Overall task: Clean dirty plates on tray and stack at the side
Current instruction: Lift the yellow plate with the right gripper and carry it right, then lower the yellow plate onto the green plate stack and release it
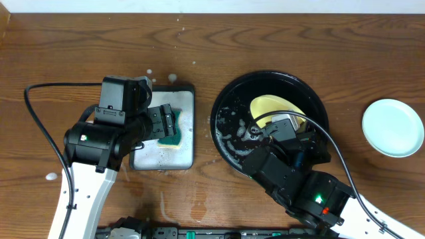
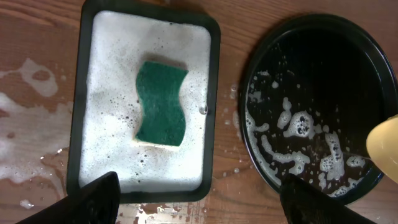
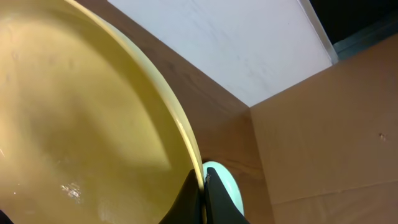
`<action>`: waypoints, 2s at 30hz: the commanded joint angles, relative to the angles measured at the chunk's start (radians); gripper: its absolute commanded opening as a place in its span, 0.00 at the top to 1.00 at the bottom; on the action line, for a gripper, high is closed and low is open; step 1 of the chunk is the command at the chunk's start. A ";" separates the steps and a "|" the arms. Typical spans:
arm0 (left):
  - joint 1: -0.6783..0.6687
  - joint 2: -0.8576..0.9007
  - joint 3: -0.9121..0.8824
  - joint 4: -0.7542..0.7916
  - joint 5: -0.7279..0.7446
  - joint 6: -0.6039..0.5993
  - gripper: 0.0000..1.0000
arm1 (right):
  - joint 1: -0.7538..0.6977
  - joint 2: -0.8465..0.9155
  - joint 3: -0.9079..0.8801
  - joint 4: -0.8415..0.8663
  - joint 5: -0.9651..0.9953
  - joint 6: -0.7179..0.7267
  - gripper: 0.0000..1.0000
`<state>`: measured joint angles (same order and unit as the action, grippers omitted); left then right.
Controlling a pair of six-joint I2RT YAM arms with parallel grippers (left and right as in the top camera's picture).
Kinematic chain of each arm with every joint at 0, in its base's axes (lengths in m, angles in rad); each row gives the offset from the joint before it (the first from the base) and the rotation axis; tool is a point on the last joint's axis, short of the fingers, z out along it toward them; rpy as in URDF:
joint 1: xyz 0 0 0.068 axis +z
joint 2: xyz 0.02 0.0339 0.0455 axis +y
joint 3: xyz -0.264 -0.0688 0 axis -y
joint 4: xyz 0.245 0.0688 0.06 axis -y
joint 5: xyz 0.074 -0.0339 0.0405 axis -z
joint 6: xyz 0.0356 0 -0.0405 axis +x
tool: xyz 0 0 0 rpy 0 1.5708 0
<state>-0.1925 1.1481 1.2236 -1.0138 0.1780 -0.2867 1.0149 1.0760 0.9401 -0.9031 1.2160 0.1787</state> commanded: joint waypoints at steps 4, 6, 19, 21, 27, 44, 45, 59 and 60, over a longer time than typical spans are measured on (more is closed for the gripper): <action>0.002 -0.003 0.013 -0.002 0.005 0.010 0.18 | -0.078 -0.006 0.008 0.006 -0.072 0.135 0.99; 0.002 -0.003 0.013 -0.002 0.005 0.010 0.18 | -0.141 -0.005 0.008 0.006 -0.139 0.200 0.99; 0.002 -0.003 0.013 -0.002 0.005 0.010 0.18 | -1.163 0.015 0.008 0.163 -1.274 0.109 0.99; 0.002 -0.003 0.013 -0.002 0.005 0.010 0.17 | -1.358 0.042 0.008 0.200 -1.392 0.108 0.99; 0.002 -0.003 0.013 -0.002 0.005 0.010 0.17 | -1.757 0.211 0.008 0.257 -1.464 0.201 0.99; 0.002 -0.003 0.013 -0.002 0.005 0.010 0.17 | -1.884 0.486 0.009 0.521 -1.918 0.130 0.45; 0.002 -0.003 0.013 -0.002 0.005 0.010 0.17 | -1.855 0.446 0.009 0.521 -1.958 0.130 0.45; 0.002 -0.003 0.013 -0.002 0.005 0.010 0.17 | -1.147 -0.245 0.009 0.292 -1.931 0.114 0.01; 0.002 -0.003 0.013 -0.002 0.005 0.010 0.17 | -1.112 -0.275 0.009 0.272 -1.936 0.121 0.01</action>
<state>-0.1925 1.1481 1.2236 -1.0134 0.1814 -0.2867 -0.1925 0.8715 0.9440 -0.5903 -0.7406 0.2996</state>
